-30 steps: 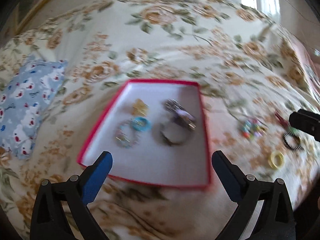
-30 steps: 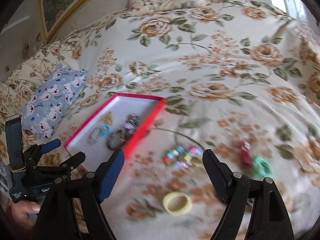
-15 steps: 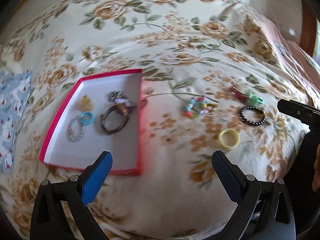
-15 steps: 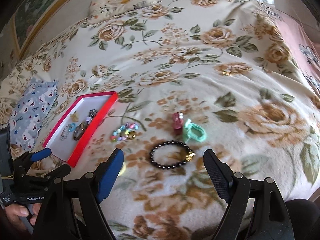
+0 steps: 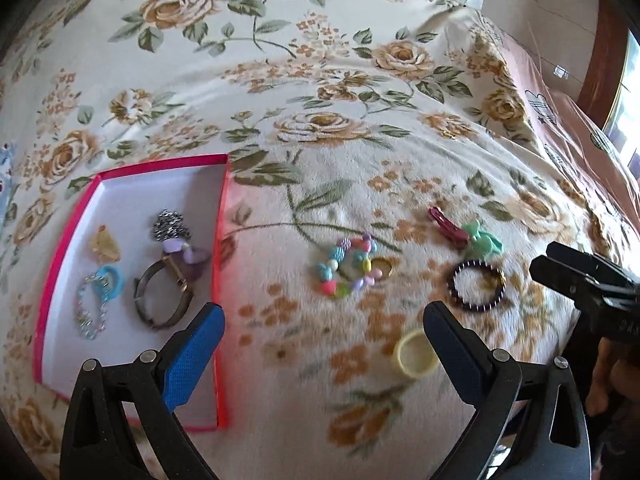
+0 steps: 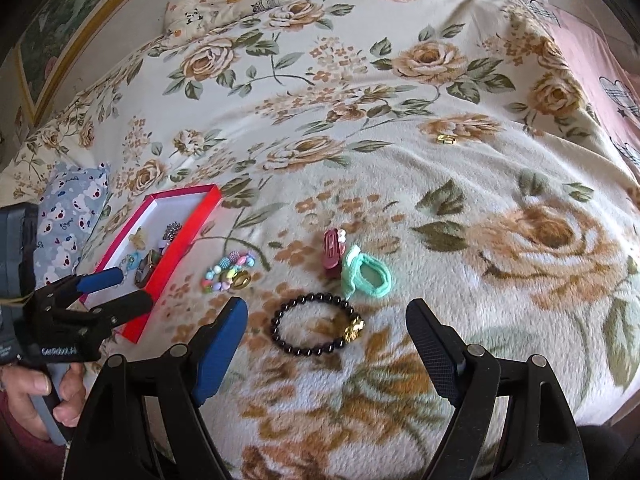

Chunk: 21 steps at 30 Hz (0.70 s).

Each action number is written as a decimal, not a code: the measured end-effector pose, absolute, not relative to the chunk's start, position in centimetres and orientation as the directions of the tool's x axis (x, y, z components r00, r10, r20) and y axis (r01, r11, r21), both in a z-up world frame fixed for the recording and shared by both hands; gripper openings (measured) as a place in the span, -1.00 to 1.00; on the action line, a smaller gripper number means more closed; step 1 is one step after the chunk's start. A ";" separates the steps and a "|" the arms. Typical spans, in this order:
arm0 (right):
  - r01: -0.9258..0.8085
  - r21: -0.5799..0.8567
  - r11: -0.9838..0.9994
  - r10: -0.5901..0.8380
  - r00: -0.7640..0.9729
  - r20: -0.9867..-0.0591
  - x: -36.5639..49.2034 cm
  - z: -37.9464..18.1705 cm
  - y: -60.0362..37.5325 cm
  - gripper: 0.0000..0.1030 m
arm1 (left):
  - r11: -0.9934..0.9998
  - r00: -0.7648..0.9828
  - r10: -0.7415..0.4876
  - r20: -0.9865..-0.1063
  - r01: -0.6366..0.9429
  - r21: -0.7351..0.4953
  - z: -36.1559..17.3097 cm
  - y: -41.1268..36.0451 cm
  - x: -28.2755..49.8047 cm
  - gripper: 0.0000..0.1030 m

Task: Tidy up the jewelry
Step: 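Lift both open tools out of the box toward the remaining jewelry, then grasp the pastel beaded bracelet with the left tool while the right tool grasps the pink hair clip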

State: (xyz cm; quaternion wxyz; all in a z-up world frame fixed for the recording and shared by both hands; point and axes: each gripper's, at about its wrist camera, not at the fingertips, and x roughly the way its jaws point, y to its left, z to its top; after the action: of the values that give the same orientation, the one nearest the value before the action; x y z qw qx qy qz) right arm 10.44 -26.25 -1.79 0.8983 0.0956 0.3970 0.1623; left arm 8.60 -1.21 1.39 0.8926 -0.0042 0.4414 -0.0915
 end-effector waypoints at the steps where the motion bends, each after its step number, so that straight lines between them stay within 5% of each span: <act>1: -0.219 0.298 0.929 0.368 0.634 -0.680 10.7 -1.7 -26.2 0.49 | 0.982 0.591 -0.174 -0.787 0.162 -0.096 1.3 -1.2 9.2 0.93; 4: -0.237 0.287 0.928 0.372 0.631 -0.681 11.8 -1.4 -25.8 0.20 | 0.982 0.593 -0.169 -0.787 0.167 -0.085 1.0 -1.6 10.9 0.87; 7: -0.244 0.291 0.925 0.379 0.616 -0.691 13.4 -1.4 -25.5 -0.12 | 0.980 0.574 -0.168 -0.802 0.188 -0.071 0.3 -2.2 12.6 0.59; 15: -0.297 0.244 0.923 0.375 0.556 -0.742 17.7 -2.2 -22.8 -0.16 | 0.971 0.515 -0.177 -0.839 0.233 -0.062 -1.7 -3.0 16.4 0.45; 21: -0.298 0.160 0.941 0.295 0.487 -0.822 20.4 -4.8 -21.3 -0.27 | 0.965 0.463 -0.182 -0.867 0.252 -0.068 -3.8 -3.2 19.1 0.12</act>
State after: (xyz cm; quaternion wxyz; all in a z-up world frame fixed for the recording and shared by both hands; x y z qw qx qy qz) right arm 20.42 -21.33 -4.78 0.8624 -0.0019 0.4762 0.1719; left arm 19.08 -3.25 -3.79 0.8547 0.0351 0.5022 -0.1271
